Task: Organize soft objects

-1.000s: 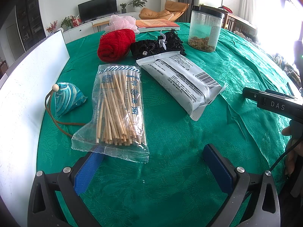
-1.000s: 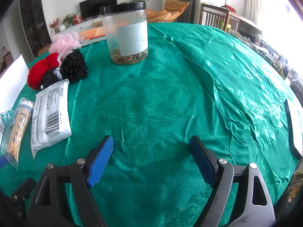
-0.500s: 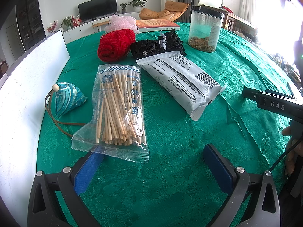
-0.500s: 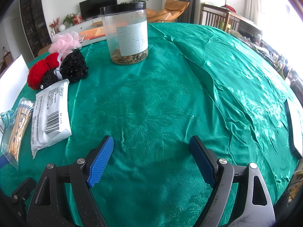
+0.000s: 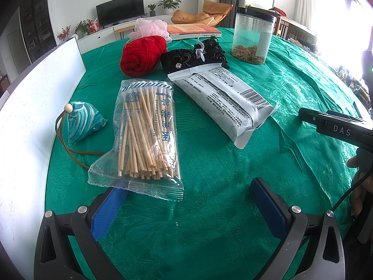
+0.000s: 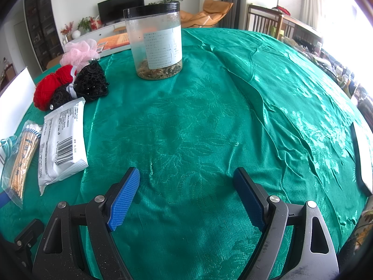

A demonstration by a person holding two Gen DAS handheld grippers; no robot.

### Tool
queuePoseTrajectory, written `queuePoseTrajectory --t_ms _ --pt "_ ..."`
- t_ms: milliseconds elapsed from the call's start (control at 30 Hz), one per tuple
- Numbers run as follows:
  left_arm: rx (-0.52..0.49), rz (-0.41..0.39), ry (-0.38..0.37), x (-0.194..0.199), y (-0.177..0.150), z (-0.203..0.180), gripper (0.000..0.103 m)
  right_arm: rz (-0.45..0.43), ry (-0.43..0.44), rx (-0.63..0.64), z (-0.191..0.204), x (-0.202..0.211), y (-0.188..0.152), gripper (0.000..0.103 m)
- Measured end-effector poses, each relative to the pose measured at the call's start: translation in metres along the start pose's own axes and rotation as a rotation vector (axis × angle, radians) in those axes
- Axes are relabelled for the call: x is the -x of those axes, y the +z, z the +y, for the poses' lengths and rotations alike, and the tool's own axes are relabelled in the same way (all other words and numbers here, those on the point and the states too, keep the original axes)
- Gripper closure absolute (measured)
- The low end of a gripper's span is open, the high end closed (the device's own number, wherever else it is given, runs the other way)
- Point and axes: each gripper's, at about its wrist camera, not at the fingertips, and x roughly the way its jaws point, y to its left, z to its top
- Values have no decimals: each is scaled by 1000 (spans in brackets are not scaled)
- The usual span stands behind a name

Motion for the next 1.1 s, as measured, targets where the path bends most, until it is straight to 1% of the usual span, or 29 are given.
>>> queuePoseTrajectory --t_ms 167,267,400,433,467,500,567,633,700,733,833,867,933,1033,1100 --pt "-8 17 6 3 -1 1 0 0 1 0 0 0 0 18" --pt "-9 31 17 11 -10 4 0 0 0 0 0 0 0 18" --pt "12 3 8 19 -23 15 0 0 1 0 0 0 0 18" --pt "11 1 6 19 -24 16 0 6 12 -2 2 0 2 18" --pt "10 -2 8 19 -24 15 0 14 49 -5 6 2 5 18" --pt "14 -7 12 19 -24 15 0 10 109 4 13 6 9 18" --pt "20 -14 18 18 -24 13 0 -1 224 81 40 14 20 18" --pt "22 -17 18 18 -24 13 0 27 285 180 75 10 31 19" --pt "22 -18 17 18 -23 13 0 70 318 243 105 -3 41 19" --pt "22 -18 17 18 -23 13 0 91 318 271 118 -11 44 19" --pt "22 -18 17 18 -23 13 0 178 271 347 141 -35 45 18" --pt "22 -19 17 18 -23 13 0 153 263 364 140 -33 42 19" --pt "22 -19 17 18 -23 12 0 139 273 350 128 -26 34 29" --pt "23 -21 17 18 -23 12 0 125 247 329 95 -9 12 29" --pt "25 -21 19 17 -23 12 0 107 208 257 57 1 2 29"
